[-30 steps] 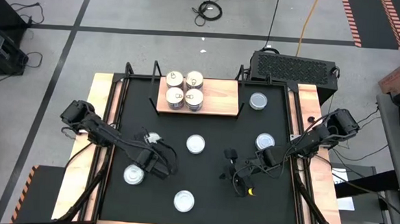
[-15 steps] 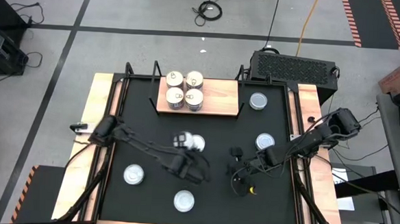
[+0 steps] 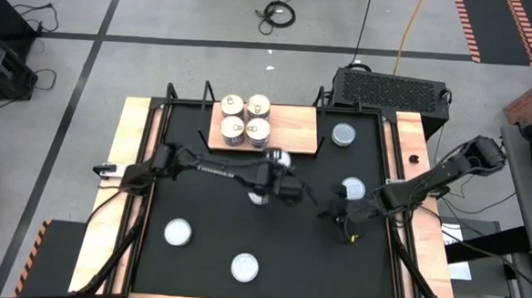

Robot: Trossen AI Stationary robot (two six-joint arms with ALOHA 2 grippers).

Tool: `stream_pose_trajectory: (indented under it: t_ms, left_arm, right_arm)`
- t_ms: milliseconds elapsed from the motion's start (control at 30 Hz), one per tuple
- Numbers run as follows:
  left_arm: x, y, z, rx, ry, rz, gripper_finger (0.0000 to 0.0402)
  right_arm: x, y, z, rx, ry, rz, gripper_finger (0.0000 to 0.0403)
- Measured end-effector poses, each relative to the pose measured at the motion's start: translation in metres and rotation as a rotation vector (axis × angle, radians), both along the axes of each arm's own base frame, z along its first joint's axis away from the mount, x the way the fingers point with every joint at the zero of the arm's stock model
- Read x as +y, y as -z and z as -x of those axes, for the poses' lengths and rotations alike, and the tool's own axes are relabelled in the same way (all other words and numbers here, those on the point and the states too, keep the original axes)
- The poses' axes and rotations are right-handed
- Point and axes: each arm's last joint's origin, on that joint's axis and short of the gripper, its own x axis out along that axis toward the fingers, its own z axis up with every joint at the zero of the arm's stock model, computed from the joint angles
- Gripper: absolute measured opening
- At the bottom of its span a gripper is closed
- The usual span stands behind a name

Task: Stack canned seafood by type on shelf
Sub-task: Put the green tuna can on the shelf

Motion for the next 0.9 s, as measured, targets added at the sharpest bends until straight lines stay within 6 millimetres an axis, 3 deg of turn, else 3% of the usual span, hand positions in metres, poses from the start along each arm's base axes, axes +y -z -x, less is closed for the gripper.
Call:
stream_pose_trajectory:
  t_ms: [233, 633, 900]
  left_arm:
    - [0.048, -0.003, -0.013, -0.063, 0.032, 0.003, 0.0]
    - [0.121, -0.003, -0.013, -0.057, 0.073, 0.018, 0.0]
    - [0.166, -0.002, -0.011, -0.095, 0.102, 0.021, 0.0]
  right_arm:
    - [-0.005, 0.005, 0.011, -0.028, 0.018, -0.023, 0.0]
    - [-0.012, -0.014, -0.004, -0.261, -0.009, 0.105, 0.0]
    - [-0.026, -0.014, -0.009, -0.268, 0.083, 0.084, 0.0]
